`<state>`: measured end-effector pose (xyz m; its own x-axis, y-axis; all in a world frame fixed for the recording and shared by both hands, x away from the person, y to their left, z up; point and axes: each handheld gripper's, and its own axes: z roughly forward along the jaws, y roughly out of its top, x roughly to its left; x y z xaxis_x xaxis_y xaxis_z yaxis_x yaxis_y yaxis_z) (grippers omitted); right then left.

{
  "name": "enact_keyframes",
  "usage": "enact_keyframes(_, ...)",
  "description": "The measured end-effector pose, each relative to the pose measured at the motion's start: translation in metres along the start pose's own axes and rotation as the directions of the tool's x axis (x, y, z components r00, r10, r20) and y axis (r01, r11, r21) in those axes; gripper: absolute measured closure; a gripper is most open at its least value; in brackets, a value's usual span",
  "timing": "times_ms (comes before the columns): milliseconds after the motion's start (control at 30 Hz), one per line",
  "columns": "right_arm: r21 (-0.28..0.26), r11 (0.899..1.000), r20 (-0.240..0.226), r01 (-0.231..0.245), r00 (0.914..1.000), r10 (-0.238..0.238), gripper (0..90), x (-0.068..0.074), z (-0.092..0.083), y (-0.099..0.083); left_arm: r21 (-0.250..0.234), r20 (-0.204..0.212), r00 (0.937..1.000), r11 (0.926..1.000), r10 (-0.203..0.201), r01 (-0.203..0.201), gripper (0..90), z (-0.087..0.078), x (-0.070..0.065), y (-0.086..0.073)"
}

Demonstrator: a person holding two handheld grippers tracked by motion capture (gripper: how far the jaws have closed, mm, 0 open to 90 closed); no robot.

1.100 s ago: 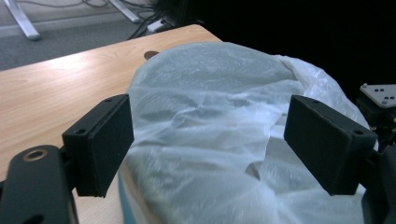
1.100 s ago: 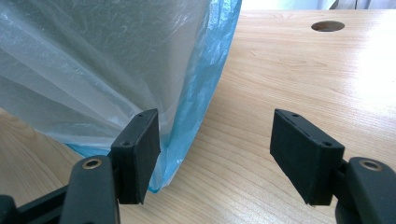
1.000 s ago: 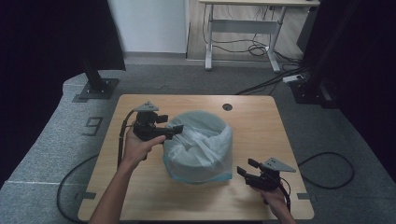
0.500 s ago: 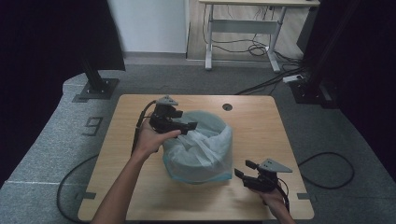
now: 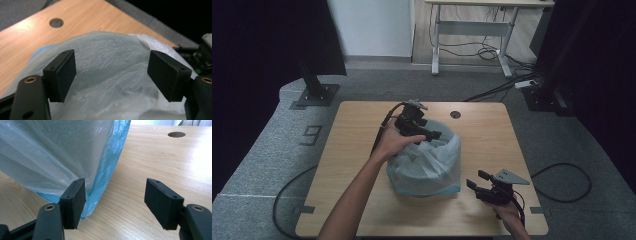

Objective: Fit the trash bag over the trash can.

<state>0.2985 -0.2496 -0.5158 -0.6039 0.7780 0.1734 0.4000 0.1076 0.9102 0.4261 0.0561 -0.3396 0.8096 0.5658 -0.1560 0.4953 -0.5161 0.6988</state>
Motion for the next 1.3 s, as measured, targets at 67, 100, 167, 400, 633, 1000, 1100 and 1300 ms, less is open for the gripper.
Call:
enact_keyframes(67,0.003,1.000,0.002,-0.005,1.0000,0.005,32.7,-0.001,0.000,0.000,0.026,0.002,1.0000,0.9996,0.003,-0.003,23.5,0.008,0.000,0.003)
enact_keyframes(100,0.006,1.000,0.003,-0.008,1.0000,0.008,32.7,-0.001,-0.001,0.000,0.038,-0.001,1.0000,0.9993,0.004,-0.004,23.5,0.011,0.001,0.004)
enact_keyframes(167,0.009,1.000,0.006,-0.015,0.9999,0.015,32.7,-0.002,-0.001,-0.001,0.051,0.001,1.0000,0.9987,-0.001,0.001,23.6,0.016,0.002,0.005)
enact_keyframes(400,0.023,1.000,0.003,-0.017,0.9999,0.017,32.7,-0.003,0.000,-0.001,0.124,-0.006,1.0000,0.9923,-0.005,0.006,24.5,0.036,0.006,0.008)
enact_keyframes(633,0.032,0.999,0.002,-0.016,0.9999,0.016,32.7,-0.003,0.000,-0.002,0.191,-0.028,0.9996,0.9816,0.007,-0.002,24.9,0.052,0.004,0.010)
enact_keyframes(1000,0.039,0.999,-0.003,-0.016,0.9999,0.017,32.7,-0.002,0.001,-0.002,0.206,-0.064,0.9968,0.9780,0.047,-0.033,24.8,0.053,-0.001,0.010)
enact_keyframes(1100,0.038,0.999,-0.001,-0.017,0.9999,0.017,32.7,-0.003,0.001,-0.002,0.139,-0.052,0.9975,0.9895,0.048,-0.041,25.0,0.038,-0.004,0.010)
enact_keyframes(1300,0.040,0.999,-0.001,-0.016,0.9999,0.016,32.7,-0.002,0.001,-0.002,0.067,-0.029,0.9983,0.9966,0.051,-0.049,25.7,0.010,-0.007,0.007)
